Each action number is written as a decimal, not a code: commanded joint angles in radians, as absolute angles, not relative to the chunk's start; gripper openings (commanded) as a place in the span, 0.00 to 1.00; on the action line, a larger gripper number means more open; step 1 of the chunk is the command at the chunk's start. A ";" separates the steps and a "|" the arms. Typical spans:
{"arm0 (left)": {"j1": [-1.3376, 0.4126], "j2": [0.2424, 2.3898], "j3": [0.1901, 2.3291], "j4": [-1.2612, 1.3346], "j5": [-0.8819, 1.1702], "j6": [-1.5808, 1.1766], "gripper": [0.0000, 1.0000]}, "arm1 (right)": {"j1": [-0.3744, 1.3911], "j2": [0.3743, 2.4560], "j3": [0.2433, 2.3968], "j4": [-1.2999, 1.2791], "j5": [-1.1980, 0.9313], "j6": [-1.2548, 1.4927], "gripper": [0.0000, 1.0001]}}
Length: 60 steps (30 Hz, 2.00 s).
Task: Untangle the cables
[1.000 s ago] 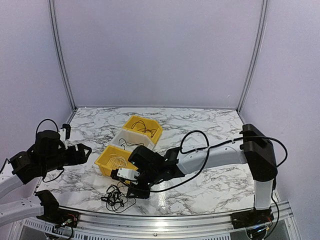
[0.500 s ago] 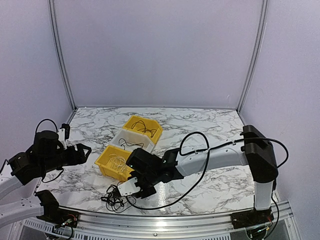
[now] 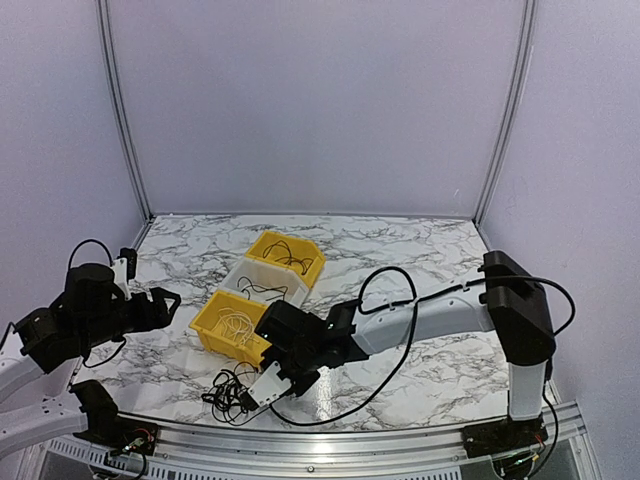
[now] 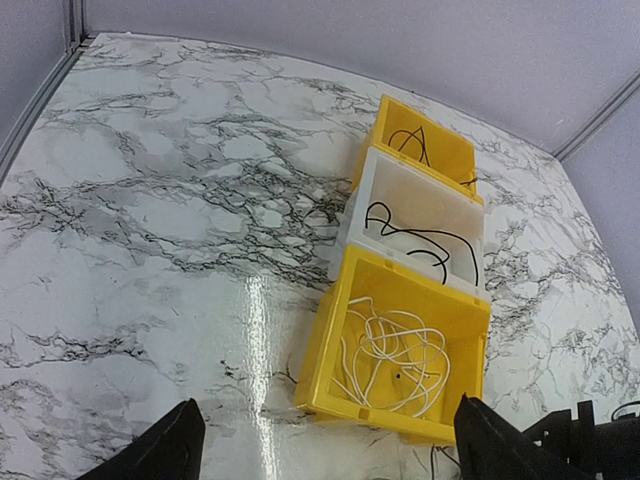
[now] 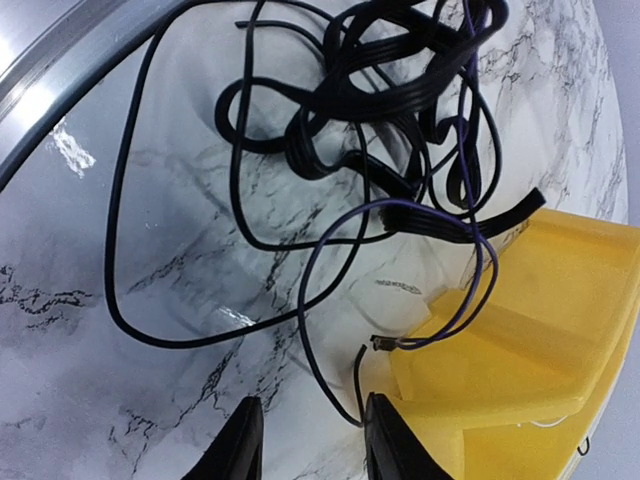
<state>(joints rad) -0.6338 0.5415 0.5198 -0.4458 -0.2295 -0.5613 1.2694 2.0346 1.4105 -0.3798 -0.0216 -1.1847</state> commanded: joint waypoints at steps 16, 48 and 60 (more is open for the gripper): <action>-0.629 0.577 0.524 -0.388 -0.121 -0.518 0.89 | 1.266 1.986 1.545 -0.422 -0.129 -1.065 0.00; -0.635 0.661 0.768 -0.193 0.252 -0.339 0.83 | 1.020 1.929 2.389 -0.650 -0.596 -0.342 0.00; -0.696 0.790 0.608 0.150 0.133 -0.473 0.79 | 1.003 1.880 2.409 -0.394 -0.552 -0.242 0.00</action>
